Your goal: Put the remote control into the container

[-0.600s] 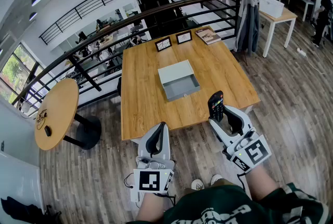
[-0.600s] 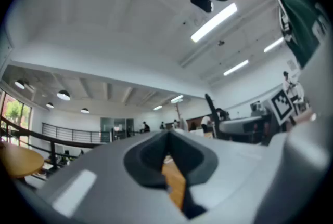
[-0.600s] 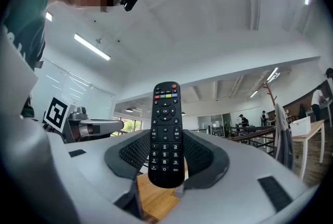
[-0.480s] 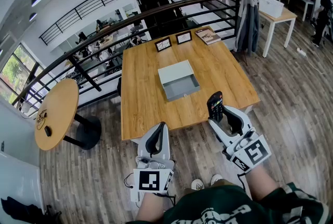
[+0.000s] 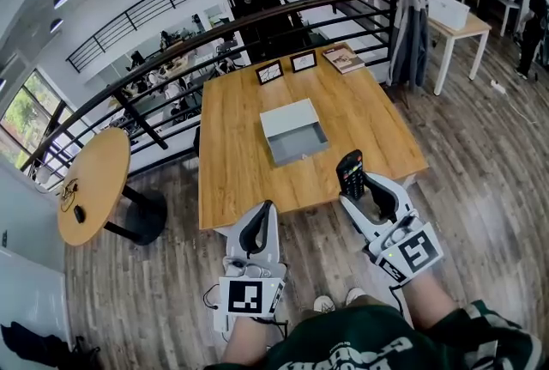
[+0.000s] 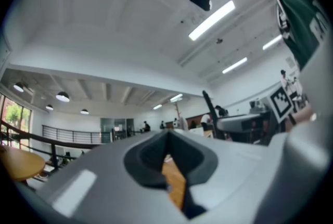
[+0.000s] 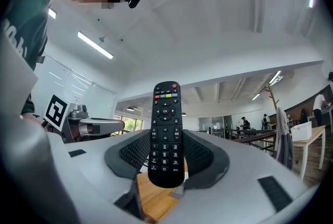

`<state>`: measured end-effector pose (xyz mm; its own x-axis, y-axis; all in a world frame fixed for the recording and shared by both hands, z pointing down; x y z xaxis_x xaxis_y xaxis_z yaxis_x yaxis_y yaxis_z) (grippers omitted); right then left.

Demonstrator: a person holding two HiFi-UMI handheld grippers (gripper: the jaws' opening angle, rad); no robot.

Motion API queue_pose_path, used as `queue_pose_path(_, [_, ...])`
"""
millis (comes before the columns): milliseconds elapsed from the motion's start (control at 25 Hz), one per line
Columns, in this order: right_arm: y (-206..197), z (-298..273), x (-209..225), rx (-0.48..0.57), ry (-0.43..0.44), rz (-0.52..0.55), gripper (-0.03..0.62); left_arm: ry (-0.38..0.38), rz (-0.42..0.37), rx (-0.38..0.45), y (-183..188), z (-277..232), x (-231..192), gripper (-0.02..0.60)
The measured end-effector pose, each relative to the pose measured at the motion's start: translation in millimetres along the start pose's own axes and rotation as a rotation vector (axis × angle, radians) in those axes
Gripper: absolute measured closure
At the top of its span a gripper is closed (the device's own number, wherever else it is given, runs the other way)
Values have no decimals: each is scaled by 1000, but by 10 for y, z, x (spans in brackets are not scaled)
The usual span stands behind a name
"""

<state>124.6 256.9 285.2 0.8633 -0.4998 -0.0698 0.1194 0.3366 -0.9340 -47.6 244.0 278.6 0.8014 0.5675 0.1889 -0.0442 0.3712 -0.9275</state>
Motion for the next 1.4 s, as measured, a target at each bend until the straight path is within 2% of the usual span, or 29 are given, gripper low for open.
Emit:
queue_pose_path(360, [-1, 65, 220, 7, 44, -31, 393, -4, 4, -15, -49, -210, 212, 581])
queue_pose_path(800, [-197, 227, 498, 4, 65, -73, 393, 48, -55, -50, -144, -347, 271, 581])
queue_pose_path(1120, [-536, -58, 745, -32, 24, -65, 393, 50, -80, -37, -417, -664, -82, 582])
queue_pose_path(1400, [-898, -701, 990, -80, -1, -40, 393, 31, -44, -23, -830, -1195, -673, 581])
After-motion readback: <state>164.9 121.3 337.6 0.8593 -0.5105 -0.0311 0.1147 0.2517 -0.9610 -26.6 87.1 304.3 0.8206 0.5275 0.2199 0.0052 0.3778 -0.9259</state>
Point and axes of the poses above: the fingertips, and each gripper's own axes: z backward along the fingers, x to its right, y out of its top, the point moved 3 cm from there along z, backward along the fingers, and after that the axes turned 10 degrees about x, right-handed, at the moved point
